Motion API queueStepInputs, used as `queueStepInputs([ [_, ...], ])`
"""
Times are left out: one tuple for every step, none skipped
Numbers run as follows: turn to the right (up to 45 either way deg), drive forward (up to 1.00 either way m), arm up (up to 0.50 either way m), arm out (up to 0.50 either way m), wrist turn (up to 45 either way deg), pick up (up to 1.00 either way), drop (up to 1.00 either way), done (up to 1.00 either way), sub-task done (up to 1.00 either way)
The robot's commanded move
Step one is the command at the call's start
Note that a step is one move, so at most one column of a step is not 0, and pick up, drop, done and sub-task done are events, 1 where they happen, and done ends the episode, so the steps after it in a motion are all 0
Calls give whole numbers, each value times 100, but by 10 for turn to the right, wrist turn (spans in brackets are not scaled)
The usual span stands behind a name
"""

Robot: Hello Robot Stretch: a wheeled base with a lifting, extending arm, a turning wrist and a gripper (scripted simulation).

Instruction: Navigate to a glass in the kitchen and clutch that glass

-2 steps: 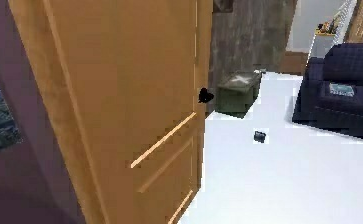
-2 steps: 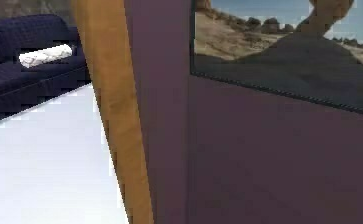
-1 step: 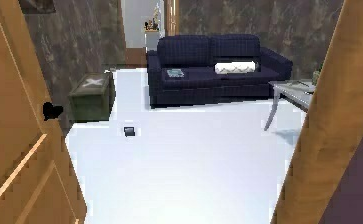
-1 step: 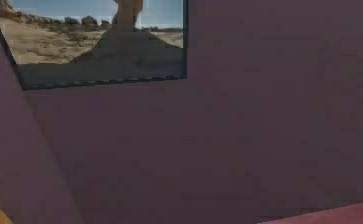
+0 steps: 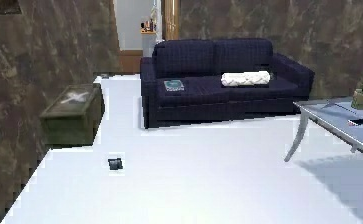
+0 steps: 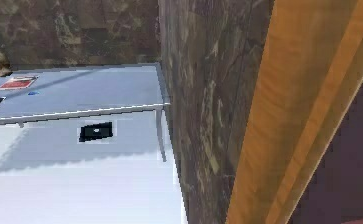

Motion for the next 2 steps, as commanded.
queueStepInputs([
  [-60, 0, 0, 0, 0, 0, 0, 0, 0],
  [0, 100, 0, 0, 0, 0, 0, 0, 0],
])
